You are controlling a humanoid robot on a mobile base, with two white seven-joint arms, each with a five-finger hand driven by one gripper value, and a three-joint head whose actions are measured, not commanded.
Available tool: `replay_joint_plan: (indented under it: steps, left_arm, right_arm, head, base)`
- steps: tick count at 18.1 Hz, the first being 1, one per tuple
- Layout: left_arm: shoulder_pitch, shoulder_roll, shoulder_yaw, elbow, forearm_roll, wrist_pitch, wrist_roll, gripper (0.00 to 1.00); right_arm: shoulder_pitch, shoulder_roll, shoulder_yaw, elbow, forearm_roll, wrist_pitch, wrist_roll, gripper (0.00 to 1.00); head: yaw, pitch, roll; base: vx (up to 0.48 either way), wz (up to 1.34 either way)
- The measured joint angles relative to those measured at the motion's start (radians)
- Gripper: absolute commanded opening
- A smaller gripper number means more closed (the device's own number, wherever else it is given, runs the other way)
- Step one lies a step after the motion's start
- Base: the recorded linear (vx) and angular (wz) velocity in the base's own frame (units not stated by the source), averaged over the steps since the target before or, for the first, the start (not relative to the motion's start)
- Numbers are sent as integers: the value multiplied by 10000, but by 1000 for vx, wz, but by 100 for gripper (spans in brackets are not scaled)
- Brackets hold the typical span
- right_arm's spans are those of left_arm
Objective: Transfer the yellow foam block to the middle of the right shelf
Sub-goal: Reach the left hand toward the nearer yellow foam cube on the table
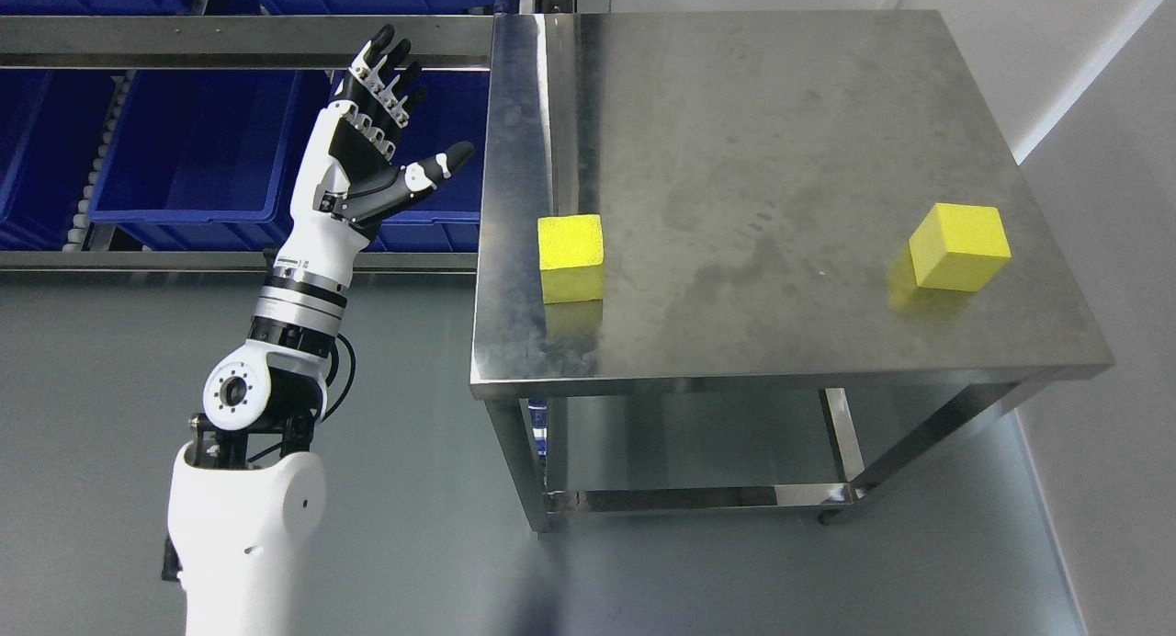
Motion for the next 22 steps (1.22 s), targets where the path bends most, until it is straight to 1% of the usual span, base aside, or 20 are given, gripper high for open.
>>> replay_joint_plan:
  steps: [5, 7, 10, 12, 15, 18, 22]
  left_arm:
    - [-21, 4, 18, 0, 0, 0, -83, 100]
    - [-22, 136, 23, -1, 0, 0, -327, 100]
    - [27, 610, 31, 0, -1, -1, -1402, 100]
    - [147, 1037, 35, 6, -1, 0, -2412, 100]
    - [477, 1758, 37, 35, -18, -2, -3563, 98]
    - [653, 2265, 39, 239, -400, -7, -4291, 98]
    - [390, 2532, -136, 734, -1232, -17, -4629, 98]
  right_arm:
    - [-1, 0, 0, 0, 0, 0, 0, 100]
    - [0, 0, 0, 0, 0, 0, 0, 100]
    - [0, 0, 0, 0, 0, 0, 0, 100]
    - [0, 0, 0, 0, 0, 0, 0, 100]
    - [0, 0, 0, 0, 0, 0, 0, 100]
    - [0, 0, 0, 0, 0, 0, 0, 100]
    - [0, 0, 0, 0, 0, 0, 0, 100]
  head:
    - [0, 0, 0]
    - [0, 0, 0]
    - [0, 0, 0]
    - [0, 0, 0]
    - [0, 0, 0]
    - [0, 0, 0]
    - [0, 0, 0]
  base:
    - [24, -108]
    - [28, -58]
    - [8, -26]
    - [-10, 45]
    - [-4, 13]
    - [0, 0]
    - [0, 0]
